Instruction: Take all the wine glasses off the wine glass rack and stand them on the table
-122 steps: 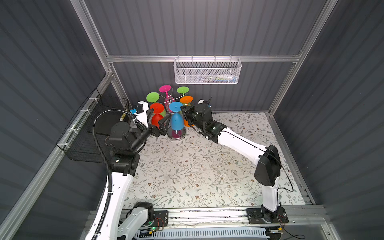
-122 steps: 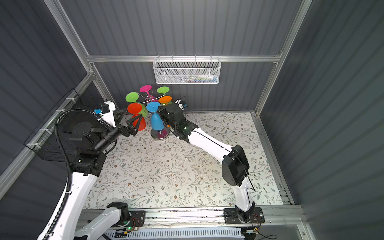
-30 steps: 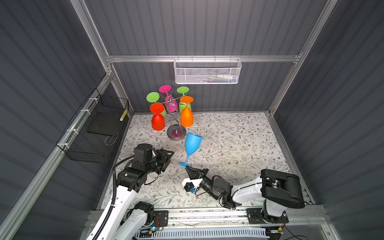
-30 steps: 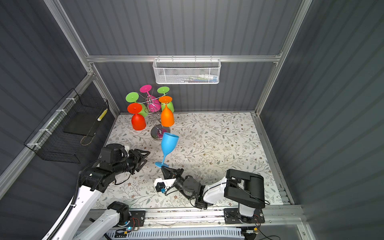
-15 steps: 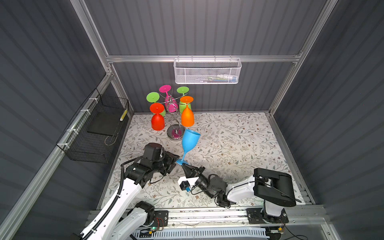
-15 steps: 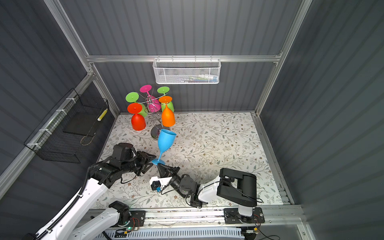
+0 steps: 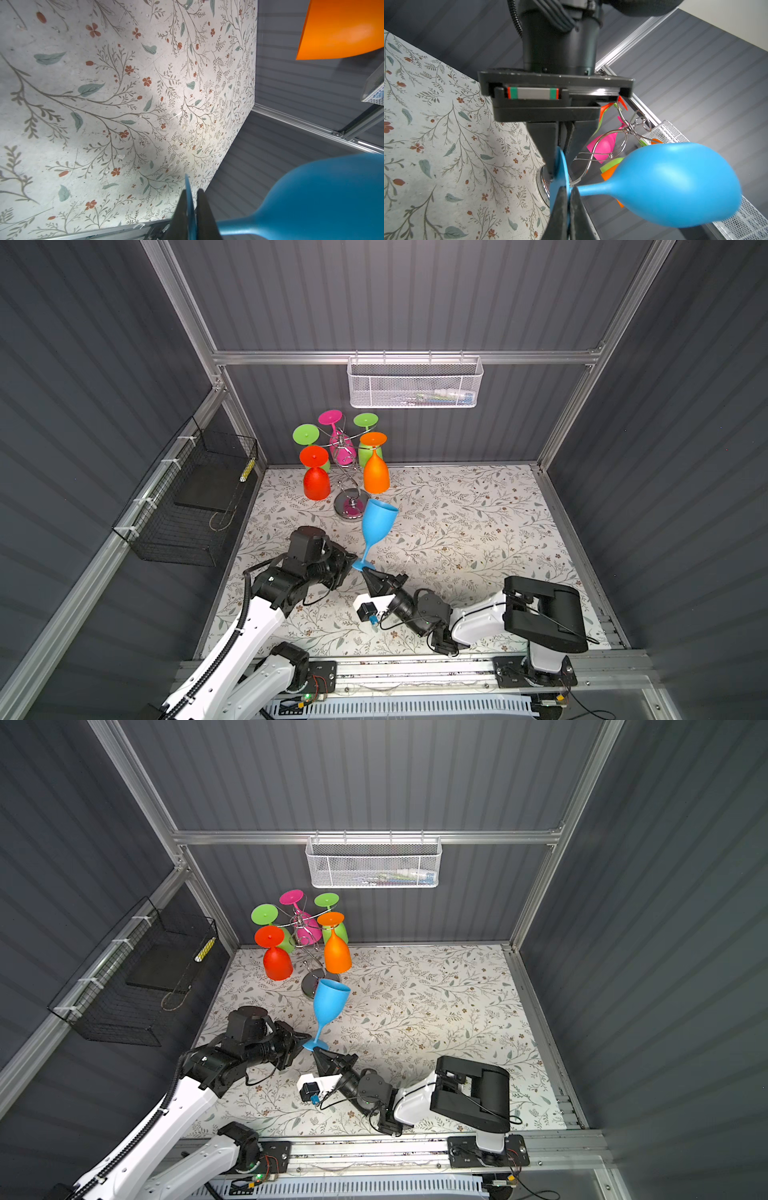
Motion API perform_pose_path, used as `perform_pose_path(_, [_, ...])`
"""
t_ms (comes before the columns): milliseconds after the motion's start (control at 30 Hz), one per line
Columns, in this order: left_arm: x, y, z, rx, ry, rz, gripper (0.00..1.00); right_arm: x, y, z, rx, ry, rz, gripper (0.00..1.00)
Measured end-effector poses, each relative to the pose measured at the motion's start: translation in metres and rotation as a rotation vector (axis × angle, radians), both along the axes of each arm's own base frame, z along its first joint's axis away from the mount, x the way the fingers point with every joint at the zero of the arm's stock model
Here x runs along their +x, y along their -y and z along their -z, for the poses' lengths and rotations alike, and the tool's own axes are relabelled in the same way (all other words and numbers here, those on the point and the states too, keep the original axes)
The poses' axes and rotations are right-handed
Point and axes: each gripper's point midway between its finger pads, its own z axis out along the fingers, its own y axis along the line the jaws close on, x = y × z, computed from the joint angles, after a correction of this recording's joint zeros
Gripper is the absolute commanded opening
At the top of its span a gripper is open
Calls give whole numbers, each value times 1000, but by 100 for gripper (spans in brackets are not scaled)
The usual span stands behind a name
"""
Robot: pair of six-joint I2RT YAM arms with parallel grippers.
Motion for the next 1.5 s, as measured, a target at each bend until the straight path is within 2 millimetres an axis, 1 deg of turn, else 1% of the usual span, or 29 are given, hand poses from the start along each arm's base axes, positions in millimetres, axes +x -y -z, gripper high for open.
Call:
perform_pose_path(167, [1, 1, 1, -11, 0, -7, 0, 1, 0, 0, 3, 1, 9, 0])
perform_pose_path(233, [1, 1, 1, -12, 2, -7, 0, 1, 0, 0, 1, 1, 11, 5])
perform_pose_path(367, [1, 0, 4, -14, 11, -9, 0, 0, -1, 4, -15, -1, 7, 21])
perform_pose_path(467, [-1, -3, 11, -2, 3, -18, 0, -1, -1, 3, -7, -8, 3, 30])
perform_pose_path(600, [0, -4, 20, 1, 8, -24, 0, -1, 2, 4, 3, -24, 8, 48])
perform_pose_path(700, [0, -3, 33, -7, 2, -29, 0, -5, 8, 6, 1, -39, 8, 62])
perform_pose_path(833, [-1, -4, 51, 7, -18, -34, 0, -9, 22, 1, 28, -58, 23, 81])
perform_pose_path(933, [4, -3, 54, 16, -18, -33, 0, -13, 36, -3, 51, -83, 32, 89])
perform_pose_path(1067, [11, -2, 56, 29, 1, -28, 0, -17, 54, -10, 66, -142, 35, 90])
perform_pose_path(1200, [17, -1, 59, 33, 36, -22, 0, -18, 71, -28, 98, -249, 32, 86])
perform_pose_path(1267, [18, -2, 62, 38, 49, -19, 0, -16, 79, -41, 123, -326, 30, 84])
perform_pose_path(1367, [20, -4, 64, 47, 74, -12, 0, -11, 93, -67, 179, -433, 20, 82])
perform_pose_path(1433, [23, -4, 64, 53, 97, -6, 0, -4, 105, -85, 216, -510, 19, 79])
perform_pose_path(1500, [26, -4, 62, 61, 123, 7, 0, 4, 112, -97, 236, -579, 30, 78])
